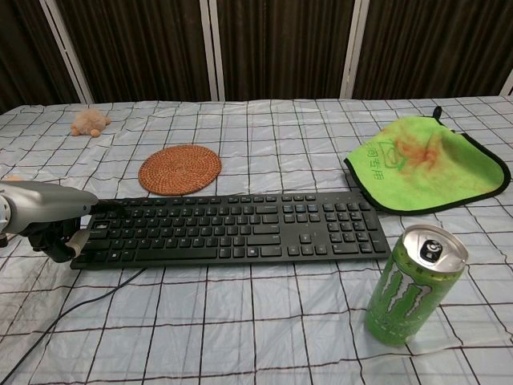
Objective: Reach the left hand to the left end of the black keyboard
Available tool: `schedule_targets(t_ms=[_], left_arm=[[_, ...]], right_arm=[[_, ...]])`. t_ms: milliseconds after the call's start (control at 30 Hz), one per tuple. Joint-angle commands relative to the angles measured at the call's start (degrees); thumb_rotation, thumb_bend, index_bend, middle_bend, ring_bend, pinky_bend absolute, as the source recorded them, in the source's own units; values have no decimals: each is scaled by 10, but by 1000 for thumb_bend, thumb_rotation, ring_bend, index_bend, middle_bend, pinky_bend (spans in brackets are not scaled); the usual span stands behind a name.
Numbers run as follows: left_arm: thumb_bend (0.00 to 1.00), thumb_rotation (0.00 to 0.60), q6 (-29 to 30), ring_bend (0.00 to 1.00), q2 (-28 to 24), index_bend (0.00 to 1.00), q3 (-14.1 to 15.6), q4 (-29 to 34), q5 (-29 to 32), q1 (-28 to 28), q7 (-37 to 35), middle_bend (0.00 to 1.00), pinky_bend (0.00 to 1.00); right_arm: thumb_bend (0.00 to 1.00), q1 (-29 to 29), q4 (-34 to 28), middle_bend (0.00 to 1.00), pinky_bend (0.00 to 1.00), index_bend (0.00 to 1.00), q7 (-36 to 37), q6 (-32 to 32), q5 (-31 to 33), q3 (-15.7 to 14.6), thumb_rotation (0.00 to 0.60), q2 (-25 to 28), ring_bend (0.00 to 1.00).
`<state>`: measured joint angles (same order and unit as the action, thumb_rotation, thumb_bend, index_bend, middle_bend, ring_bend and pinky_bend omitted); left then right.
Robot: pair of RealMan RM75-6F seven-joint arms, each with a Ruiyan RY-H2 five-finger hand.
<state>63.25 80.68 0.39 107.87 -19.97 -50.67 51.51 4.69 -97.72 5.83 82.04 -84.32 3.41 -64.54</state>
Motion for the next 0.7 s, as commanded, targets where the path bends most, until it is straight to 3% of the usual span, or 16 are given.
schedule_targets(t_ms=[33,700], left_arm=[[782,600,-2,712,1,58,1,-1,3,-1,-2,871,474],[783,600,1,711,-1,57,12,0,-3,-7,-14,868,474]], right_arm=[[48,0,0,0,0,0,0,0,0,0,600,0,0],[48,1,0,0,0,0,0,-3,1,0,600,0,0]])
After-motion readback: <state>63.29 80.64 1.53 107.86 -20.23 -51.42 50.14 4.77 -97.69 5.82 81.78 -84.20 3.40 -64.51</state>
